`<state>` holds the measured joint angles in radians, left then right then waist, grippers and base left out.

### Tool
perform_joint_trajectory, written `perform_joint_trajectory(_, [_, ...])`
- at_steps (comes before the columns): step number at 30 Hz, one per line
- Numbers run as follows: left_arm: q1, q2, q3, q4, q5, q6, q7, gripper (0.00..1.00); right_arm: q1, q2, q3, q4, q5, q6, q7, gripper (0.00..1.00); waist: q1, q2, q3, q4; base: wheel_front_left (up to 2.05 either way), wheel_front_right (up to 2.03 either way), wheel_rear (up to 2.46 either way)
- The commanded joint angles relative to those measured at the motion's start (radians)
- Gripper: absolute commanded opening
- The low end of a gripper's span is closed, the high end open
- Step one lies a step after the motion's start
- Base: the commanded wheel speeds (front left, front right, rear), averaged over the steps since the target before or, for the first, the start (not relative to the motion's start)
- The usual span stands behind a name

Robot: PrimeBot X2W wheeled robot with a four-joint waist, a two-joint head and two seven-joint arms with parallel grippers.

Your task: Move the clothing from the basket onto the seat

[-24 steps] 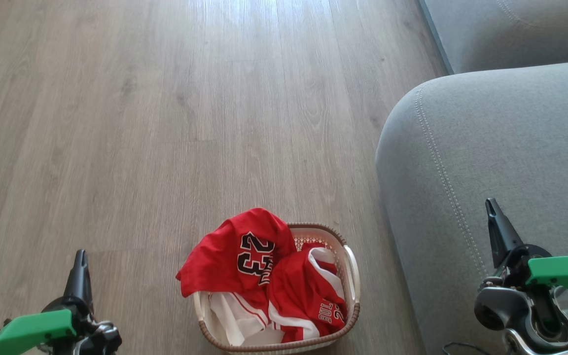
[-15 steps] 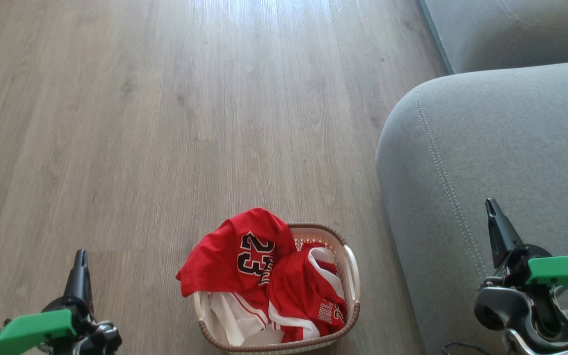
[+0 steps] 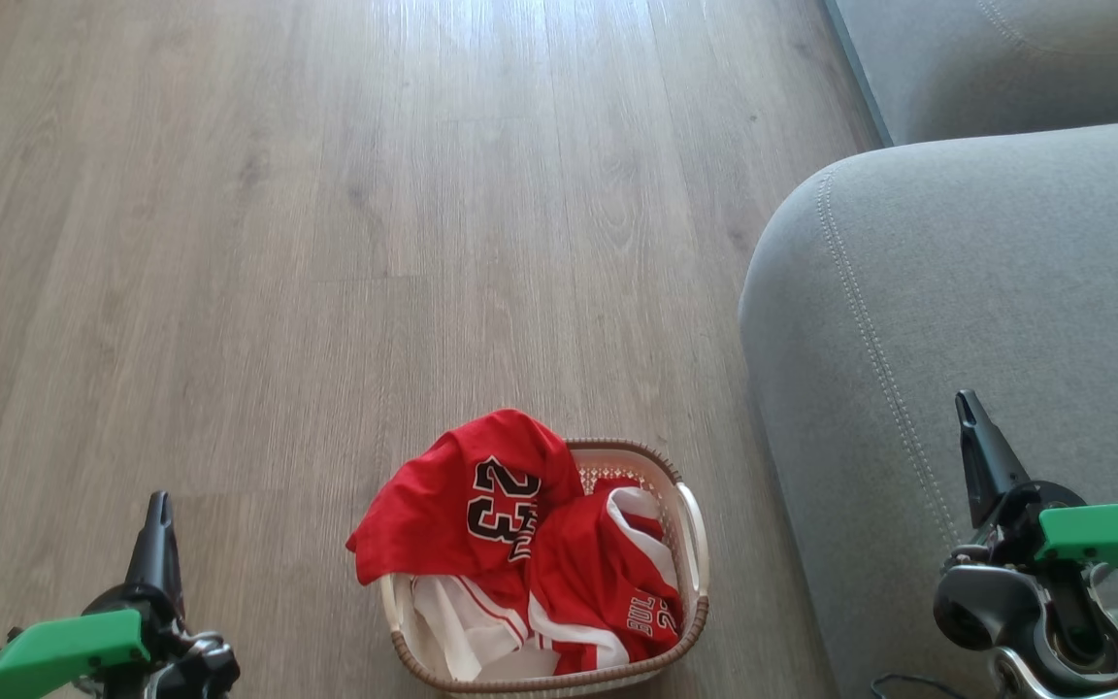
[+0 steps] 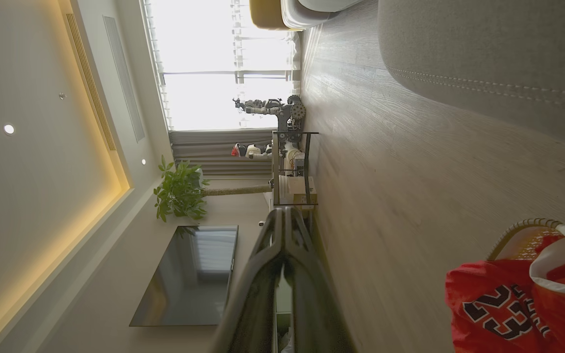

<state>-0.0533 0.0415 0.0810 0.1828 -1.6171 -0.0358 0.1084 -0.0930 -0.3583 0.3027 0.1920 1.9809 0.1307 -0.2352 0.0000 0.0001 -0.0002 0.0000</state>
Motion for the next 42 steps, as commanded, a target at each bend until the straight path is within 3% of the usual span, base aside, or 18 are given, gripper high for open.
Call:
perform_joint_trajectory(1, [-0.047, 0.009, 0.034, -0.034, 0.008, -0.007, 0.003, 0.00, -0.042, -0.028, 0.012, -0.037, 0.002, 0.000, -0.007, 0.00, 0.0000, -0.0001, 0.000, 0.000, 0.00, 0.00, 0.00])
perform_joint_trajectory(27, [-0.047, 0.009, 0.034, -0.034, 0.008, -0.007, 0.003, 0.00, -0.042, -0.028, 0.012, -0.037, 0.002, 0.000, -0.007, 0.00, 0.0000, -0.0001, 0.000, 0.000, 0.00, 0.00, 0.00])
perform_joint_trajectory(28, [0.000, 0.000, 0.000, 0.000, 0.000, 0.000, 0.000, 1.00, 0.000, 0.000, 0.000, 0.001, 0.000, 0.000, 0.000, 1.00, 0.0000, -0.0001, 0.000, 0.000, 0.00, 0.00, 0.00])
perform_joint_trajectory(42, [0.031, -0.005, -0.018, 0.041, 0.018, -0.002, -0.028, 1.00, 0.035, 0.046, -0.002, 0.048, -0.045, 0.000, -0.002, 1.00, 0.0000, -0.0001, -0.003, 0.000, 0.00, 0.00, 0.00])
